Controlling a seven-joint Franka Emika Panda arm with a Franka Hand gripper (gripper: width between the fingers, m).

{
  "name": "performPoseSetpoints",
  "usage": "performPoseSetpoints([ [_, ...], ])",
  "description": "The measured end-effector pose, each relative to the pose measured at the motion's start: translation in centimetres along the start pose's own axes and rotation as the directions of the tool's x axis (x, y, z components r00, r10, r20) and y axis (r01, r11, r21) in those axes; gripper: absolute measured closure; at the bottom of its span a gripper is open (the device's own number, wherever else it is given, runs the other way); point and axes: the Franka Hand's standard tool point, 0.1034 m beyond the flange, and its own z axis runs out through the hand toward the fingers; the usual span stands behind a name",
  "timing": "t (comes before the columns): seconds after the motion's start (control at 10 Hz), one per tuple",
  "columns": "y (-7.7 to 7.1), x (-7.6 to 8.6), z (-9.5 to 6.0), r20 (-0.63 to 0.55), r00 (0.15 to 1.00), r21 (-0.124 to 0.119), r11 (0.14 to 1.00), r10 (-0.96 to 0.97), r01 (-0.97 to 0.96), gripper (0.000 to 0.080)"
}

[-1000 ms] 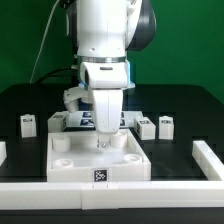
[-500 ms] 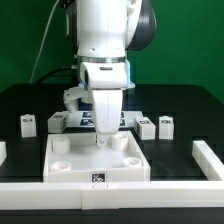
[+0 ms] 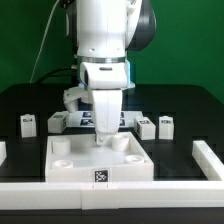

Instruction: Assemble one leg

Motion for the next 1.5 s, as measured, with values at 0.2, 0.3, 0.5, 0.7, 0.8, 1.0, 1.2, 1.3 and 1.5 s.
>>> performPoseSetpoints([
  [0.2, 0.1, 0.3, 0.0, -0.001, 1.0, -0.001, 1.0, 0.022, -0.022, 0.074],
  [0.3, 0.3, 1.8, -0.1, -0.003, 0.998, -0.002, 0.998, 0.061, -0.061, 0.0739],
  [0.5, 1.2, 6.0, -0.3, -0.002, 0.989, -0.001, 0.989, 0.149, -0.149, 0.0739],
  [0.7, 2.2, 9.1, -0.4, 0.031, 0.973, 0.034, 0.972, 0.23, -0.231, 0.0739],
  [0.8, 2.9, 10.7, -0.3, 0.041, 0.959, 0.036, 0.959, 0.28, -0.281, 0.0739],
  [1.0, 3.4, 11.4, -0.2, 0.053, 0.958, 0.041, 0.958, 0.281, -0.283, 0.0739],
  [1.2, 3.9, 11.1, -0.2, 0.015, 0.982, 0.002, 0.982, 0.191, -0.191, 0.0739],
  [1.3, 4.1, 10.7, -0.1, -0.009, 0.992, -0.03, 0.991, 0.128, -0.128, 0.0739],
  [1.5, 3.7, 10.0, -0.1, -0.045, 0.999, -0.027, 1.0, 0.0, -0.001, 0.0732],
])
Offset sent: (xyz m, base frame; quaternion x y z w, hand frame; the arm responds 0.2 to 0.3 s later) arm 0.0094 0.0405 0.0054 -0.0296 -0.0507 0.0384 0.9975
